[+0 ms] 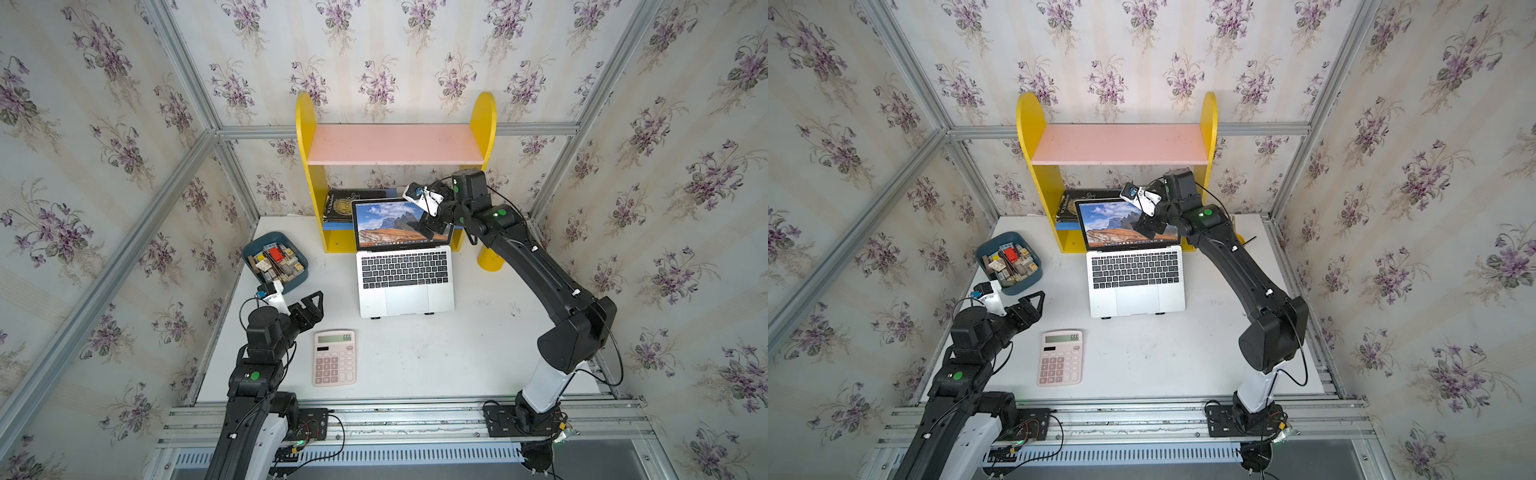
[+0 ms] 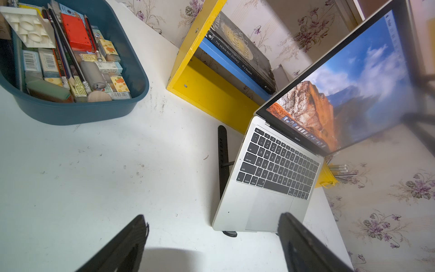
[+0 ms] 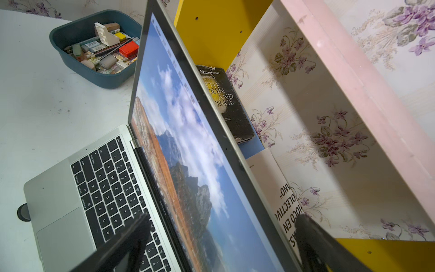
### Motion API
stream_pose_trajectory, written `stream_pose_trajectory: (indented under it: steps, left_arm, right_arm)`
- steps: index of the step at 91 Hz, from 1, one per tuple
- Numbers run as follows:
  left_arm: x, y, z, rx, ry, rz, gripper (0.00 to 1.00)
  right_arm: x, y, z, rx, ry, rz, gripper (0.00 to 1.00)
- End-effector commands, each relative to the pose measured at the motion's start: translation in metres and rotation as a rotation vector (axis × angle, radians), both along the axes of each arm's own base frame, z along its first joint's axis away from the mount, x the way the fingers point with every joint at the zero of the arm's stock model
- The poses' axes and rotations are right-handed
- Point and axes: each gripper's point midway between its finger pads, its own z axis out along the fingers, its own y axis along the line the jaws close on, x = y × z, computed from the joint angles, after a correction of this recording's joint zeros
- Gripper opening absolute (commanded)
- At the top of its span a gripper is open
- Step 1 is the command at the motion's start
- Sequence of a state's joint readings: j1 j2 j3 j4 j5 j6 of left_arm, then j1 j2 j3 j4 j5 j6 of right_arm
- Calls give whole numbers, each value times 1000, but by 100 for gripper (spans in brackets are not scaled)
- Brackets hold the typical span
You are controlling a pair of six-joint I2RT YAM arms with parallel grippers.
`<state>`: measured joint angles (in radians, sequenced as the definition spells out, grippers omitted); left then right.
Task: Close the laptop lid and set it aside
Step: Close the lid of the laptop.
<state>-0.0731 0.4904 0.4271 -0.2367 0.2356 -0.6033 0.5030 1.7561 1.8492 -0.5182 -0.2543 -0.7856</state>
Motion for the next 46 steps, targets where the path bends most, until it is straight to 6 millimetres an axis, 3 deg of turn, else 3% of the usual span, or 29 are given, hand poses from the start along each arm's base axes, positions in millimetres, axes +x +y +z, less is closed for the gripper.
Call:
stream_pose_trajectory:
  steps: [1, 23, 26, 46]
  left_arm:
    - [0, 1, 1, 10, -11, -1, 90]
    - [0, 0, 1, 8, -10, -2, 90]
    - [0, 0, 1, 8, -10, -4, 90]
    - [0, 0, 1, 6, -10, -3, 90]
  right_arm:
    - [-22, 1, -16, -23, 74, 36, 100]
    - [-40, -5, -14, -10, 61, 31, 100]
    - [-52, 9, -16, -10, 65, 66, 100]
    - [-66, 12, -30, 3, 98, 70, 100]
